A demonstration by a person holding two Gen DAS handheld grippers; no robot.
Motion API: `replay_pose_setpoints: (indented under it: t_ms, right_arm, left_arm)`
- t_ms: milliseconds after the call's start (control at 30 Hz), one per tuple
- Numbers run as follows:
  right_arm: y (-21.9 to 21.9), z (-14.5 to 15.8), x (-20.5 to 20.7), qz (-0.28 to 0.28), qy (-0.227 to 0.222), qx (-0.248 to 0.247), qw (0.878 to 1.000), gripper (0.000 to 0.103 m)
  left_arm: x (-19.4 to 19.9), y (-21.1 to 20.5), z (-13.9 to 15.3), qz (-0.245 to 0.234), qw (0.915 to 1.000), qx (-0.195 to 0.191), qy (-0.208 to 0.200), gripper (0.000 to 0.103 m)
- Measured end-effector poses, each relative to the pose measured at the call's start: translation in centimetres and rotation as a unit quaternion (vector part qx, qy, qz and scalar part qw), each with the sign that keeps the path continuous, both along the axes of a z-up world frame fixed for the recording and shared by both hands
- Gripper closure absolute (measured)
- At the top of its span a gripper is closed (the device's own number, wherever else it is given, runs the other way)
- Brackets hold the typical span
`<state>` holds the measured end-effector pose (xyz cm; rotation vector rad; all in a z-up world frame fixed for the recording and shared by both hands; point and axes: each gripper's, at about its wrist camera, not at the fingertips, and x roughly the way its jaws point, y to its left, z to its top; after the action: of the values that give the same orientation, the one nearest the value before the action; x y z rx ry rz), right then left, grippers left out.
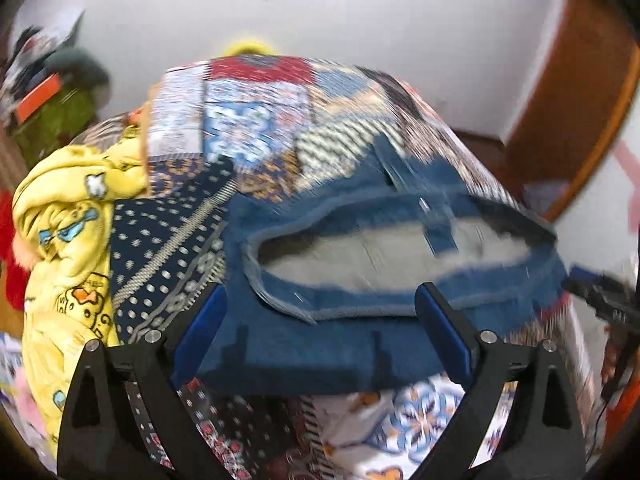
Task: Fold large clothes
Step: 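Lift the hem with both tools and fold it toward the collar, then lay the hem down over the collar and open both tools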
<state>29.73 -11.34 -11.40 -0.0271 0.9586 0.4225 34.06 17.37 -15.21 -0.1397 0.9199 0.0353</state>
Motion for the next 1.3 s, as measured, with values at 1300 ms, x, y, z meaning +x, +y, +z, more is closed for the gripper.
replay_pose_setpoints:
  t_ms: [1300]
  right_arm:
    - [8.0,-0.4,8.9,0.026,-0.046,-0.025,0.998,0.028]
  left_arm:
    - [10.9,5.4,1.0,0.057,0.9952,-0.079,-0.008,0.011]
